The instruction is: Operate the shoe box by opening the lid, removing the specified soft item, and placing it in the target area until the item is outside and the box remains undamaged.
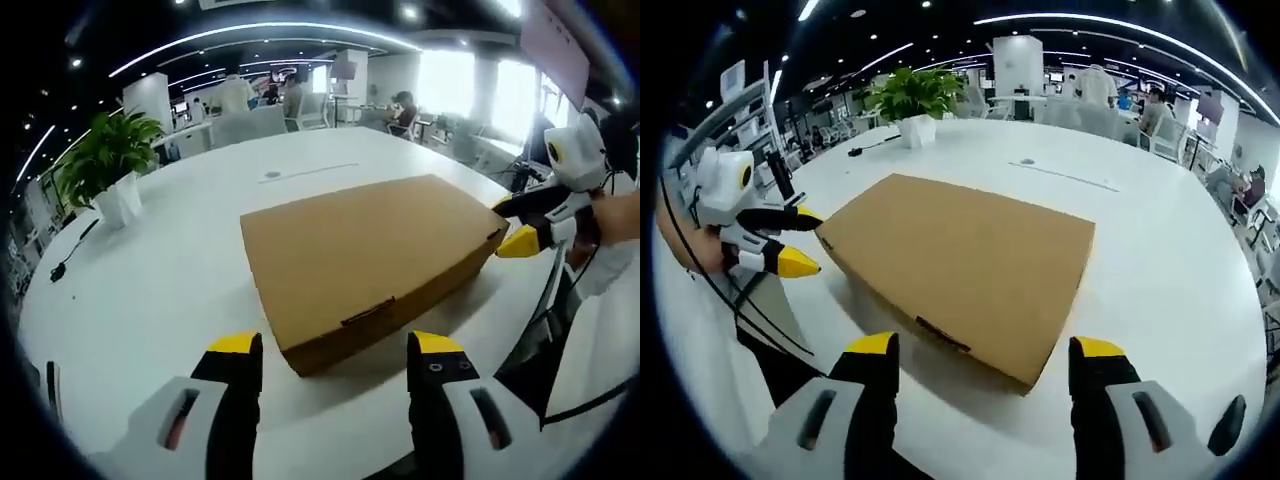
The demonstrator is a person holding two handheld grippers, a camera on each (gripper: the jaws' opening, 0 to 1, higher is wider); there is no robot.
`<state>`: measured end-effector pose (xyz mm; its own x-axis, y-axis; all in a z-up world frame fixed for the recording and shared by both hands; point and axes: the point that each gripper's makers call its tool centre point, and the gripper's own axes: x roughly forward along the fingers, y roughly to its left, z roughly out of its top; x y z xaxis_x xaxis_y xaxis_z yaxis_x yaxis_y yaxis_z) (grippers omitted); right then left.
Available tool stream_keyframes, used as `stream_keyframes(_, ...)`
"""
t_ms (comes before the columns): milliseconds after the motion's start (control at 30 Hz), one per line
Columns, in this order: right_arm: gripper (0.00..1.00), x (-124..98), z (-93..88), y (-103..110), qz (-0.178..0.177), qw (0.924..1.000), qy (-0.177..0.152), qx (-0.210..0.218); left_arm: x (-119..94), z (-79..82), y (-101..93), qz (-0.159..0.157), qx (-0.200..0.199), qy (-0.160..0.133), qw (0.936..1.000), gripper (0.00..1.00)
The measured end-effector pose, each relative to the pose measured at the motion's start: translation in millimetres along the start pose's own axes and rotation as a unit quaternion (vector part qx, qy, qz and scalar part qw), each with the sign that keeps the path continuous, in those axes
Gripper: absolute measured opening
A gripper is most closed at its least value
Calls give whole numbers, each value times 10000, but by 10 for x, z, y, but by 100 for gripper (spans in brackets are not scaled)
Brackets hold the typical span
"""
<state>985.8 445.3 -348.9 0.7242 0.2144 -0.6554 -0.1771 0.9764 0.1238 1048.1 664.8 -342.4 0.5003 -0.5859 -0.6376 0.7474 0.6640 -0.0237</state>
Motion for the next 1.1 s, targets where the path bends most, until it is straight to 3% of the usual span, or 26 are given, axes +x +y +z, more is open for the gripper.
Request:
stream_keyframes(67, 74, -54, 24, -19, -55, 9999, -6, -93, -44, 18, 85, 57, -219, -87, 9997, 64)
stream_keyframes(100, 67, -78, 27, -29, -97, 9999, -16, -80, -67, 18, 154, 96, -357, -130, 9992, 70)
stream_keyframes(133, 61, -139, 129, -138, -454, 9980, -300, -306, -72, 22, 175, 116, -385, -160, 9991, 73)
stream_keyframes(167, 58, -154, 163, -133, -459, 9974, -400, -381, -111, 66, 187, 37, -434, -246, 9987, 72)
stream_keyframes(233, 62, -163, 154, -71, -301, 9989, -359, -99, -175, 166, 212, -6, -574, -426, 9974, 71)
stream_keyframes(300, 59, -217, 200, -50, -345, 9984, -442, -91, -212, 175, 278, 124, -312, -337, 9989, 66)
stream_keyframes(333, 58, -223, 214, -39, -312, 9984, -479, -34, -263, 230, 299, 256, 75, -243, 9994, 57)
stream_keyframes(400, 66, -210, 232, 0, -200, 9980, -544, 234, -303, 287, 383, 486, 328, -350, 9977, 49)
stream_keyframes(433, 69, -223, 278, 39, -73, 9971, -647, 405, -315, 308, 345, 404, 185, -366, 9983, 51)
stream_keyframes(467, 70, -251, 287, 3, -171, 9973, -627, 345, -334, 377, 258, 163, -168, -479, 9986, 54)
stream_keyframes(533, 66, -298, 331, -32, -251, 9967, -677, 374, -334, 323, 319, 124, -375, -469, 9981, 55)
stream_keyframes(600, 65, -329, 358, -15, -172, 9959, -652, 608, -370, 418, 255, -89, -750, -690, 9948, 62)
stream_keyframes(667, 68, -349, 394, -52, -111, 9950, -714, 684, -439, 534, 161, -636, -1841, -967, 9761, 69)
stream_keyframes(767, 79, -391, 462, -60, 89, 9881, -902, 1240, -477, 629, 127, -963, -2309, -1126, 9616, 88)
stream_keyframes(833, 86, -449, 520, -127, 188, 9736, -1188, 1941, -512, 731, 132, -1146, -2625, -1374, 9482, 95)
stream_keyframes(900, 94, -473, 532, -184, 208, 9630, -1295, 2355, -520, 737, 153, -1238, -2847, -1367, 9407, 99)
stream_keyframes(933, 94, -491, 535, -205, 153, 9635, -1342, 2313, -522, 697, 182, -1187, -2949, -1260, 9397, 99)
stream_keyframes(1067, 97, -527, 510, -190, 129, 9660, -1278, 2243, -482, 709, 224, -1228, -2929, -1308, 9391, 99)
stream_keyframes(1100, 97, -553, 511, -197, 134, 9667, -1279, 2213, -481, 735, 213, -1282, -3056, -1349, 9338, 99)
